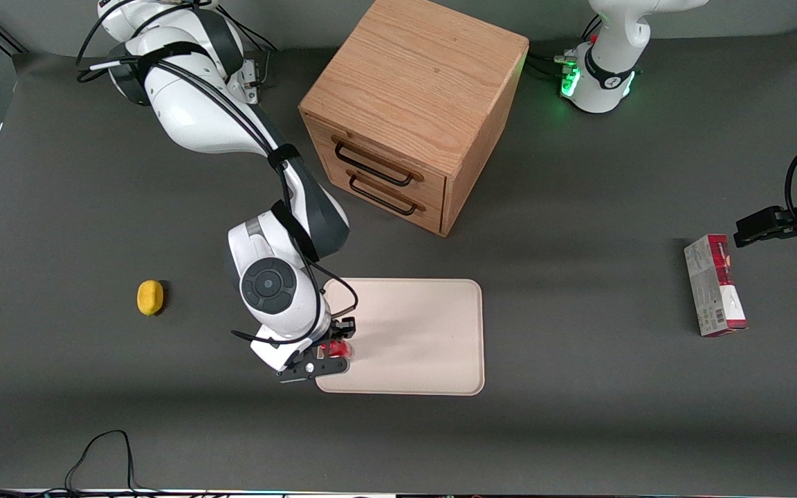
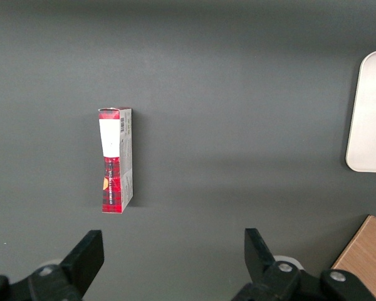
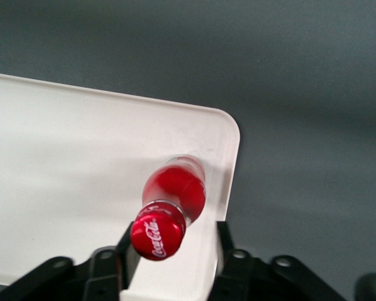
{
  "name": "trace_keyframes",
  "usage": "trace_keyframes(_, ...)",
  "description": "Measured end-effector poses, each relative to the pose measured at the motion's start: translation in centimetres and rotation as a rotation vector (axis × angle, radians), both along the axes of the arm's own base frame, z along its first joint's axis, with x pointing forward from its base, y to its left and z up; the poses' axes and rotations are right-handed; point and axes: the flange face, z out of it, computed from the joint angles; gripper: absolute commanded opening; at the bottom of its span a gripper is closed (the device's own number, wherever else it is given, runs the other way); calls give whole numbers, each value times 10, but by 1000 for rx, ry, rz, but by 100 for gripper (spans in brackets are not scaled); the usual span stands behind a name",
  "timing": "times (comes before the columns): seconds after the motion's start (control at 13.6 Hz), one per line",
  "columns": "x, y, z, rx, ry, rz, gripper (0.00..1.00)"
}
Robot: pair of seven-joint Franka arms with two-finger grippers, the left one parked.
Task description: Place coke bottle on tray
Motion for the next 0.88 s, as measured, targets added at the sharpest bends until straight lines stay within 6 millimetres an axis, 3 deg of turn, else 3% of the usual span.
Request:
trace_keyframes(0.22, 1, 1, 15, 8, -15, 1, 100)
trace_keyframes(0.37, -4, 0, 45, 10, -15, 1, 100)
trace_keyframes(0.51, -14, -3, 93, 11, -10, 2, 100)
trace_keyframes(0.66, -32, -10, 154, 18, -16, 4, 100)
trace_keyframes(0.88, -67, -33, 236, 11, 12, -4, 100)
